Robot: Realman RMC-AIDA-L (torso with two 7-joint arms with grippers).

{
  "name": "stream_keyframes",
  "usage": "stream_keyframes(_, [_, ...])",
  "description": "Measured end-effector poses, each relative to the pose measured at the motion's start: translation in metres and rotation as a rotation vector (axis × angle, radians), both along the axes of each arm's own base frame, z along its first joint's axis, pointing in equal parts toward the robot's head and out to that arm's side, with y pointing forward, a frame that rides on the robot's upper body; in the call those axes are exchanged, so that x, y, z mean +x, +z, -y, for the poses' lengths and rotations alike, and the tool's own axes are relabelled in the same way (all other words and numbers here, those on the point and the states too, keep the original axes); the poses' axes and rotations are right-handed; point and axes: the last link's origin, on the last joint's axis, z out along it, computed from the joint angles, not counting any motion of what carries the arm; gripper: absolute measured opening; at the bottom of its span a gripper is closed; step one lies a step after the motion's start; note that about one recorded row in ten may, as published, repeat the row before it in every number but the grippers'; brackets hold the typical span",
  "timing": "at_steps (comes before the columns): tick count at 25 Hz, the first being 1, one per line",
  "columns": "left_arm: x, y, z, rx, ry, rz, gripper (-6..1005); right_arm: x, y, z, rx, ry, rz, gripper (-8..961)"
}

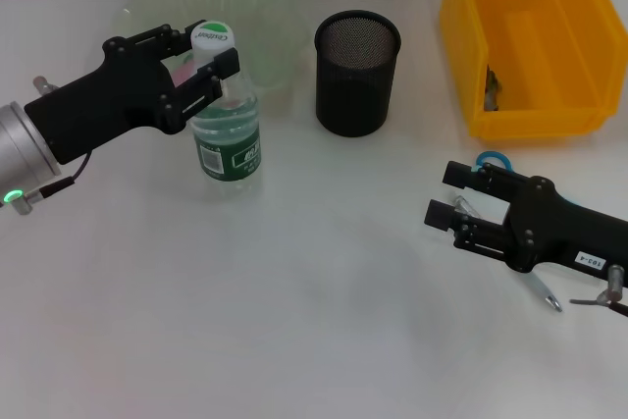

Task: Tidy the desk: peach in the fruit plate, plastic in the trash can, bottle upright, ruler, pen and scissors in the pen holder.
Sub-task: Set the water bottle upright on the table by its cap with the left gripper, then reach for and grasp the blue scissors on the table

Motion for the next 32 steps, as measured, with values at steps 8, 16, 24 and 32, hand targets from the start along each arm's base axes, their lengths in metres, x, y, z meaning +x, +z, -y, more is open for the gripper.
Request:
stream_keyframes(8, [-0.005, -0.008, 0.004, 0.033, -0.008, -0.009, 554, 0.0, -0.004, -0.003, 0.003, -0.011, 0.011, 717])
stream_keyframes(16, [-0.011, -0.008, 0.005, 0.082, 0.039, 0.043, 565, -0.002, -0.004, -0.006, 0.003, -0.002, 0.012, 716])
stream_keyframes(24, [-0.013, -0.006, 0.01, 0.084, 0.036, 0.062, 607, -0.003, -0.004, -0.006, 0.007, -0.001, 0.01, 717])
stream_keyframes(32, [-0.009, 0.019, 0.033, 0.045, -0.072, 0.171, 859, -0.001, 0.002, -0.008, 0.039, -0.023, -0.011, 717])
